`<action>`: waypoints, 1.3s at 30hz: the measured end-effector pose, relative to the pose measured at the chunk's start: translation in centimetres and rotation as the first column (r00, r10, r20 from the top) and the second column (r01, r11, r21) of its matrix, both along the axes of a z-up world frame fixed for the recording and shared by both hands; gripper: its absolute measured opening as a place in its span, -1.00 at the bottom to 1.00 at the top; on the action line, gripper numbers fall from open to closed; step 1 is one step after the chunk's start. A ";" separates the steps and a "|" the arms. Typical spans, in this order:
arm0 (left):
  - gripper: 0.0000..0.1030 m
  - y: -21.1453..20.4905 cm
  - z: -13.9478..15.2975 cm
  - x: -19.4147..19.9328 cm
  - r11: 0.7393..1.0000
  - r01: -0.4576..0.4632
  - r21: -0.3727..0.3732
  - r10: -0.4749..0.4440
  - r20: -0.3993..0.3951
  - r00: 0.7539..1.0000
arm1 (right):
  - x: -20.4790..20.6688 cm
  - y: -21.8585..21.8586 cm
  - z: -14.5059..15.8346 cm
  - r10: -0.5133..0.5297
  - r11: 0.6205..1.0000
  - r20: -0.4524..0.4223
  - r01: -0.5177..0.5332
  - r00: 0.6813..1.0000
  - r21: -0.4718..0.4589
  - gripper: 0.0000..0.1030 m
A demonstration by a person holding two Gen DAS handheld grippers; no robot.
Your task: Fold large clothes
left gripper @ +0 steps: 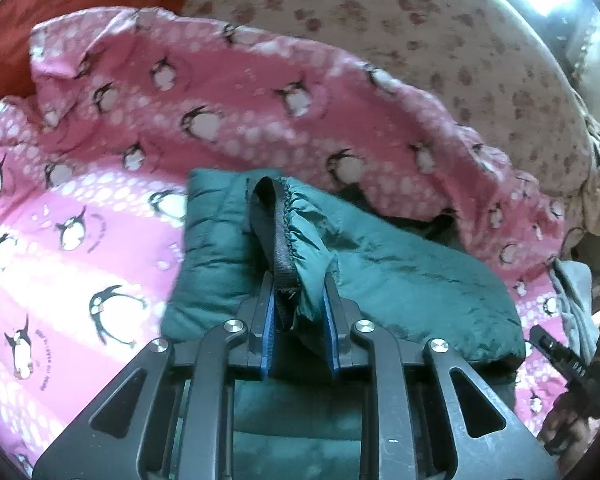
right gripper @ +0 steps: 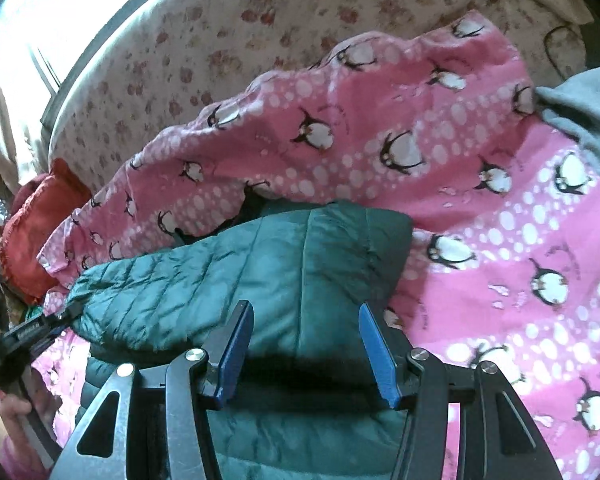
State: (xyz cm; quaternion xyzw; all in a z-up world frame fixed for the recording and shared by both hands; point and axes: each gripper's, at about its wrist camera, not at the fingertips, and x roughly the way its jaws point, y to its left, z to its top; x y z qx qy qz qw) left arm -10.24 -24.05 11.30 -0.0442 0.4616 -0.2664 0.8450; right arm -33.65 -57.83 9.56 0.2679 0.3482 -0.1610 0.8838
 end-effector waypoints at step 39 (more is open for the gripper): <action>0.30 -2.6 -3.9 2.1 0.985 -0.057 0.163 0.048 0.061 0.997 | 12.8 6.8 -1.7 0.131 0.963 -0.137 -0.158 0.982 -0.217 0.03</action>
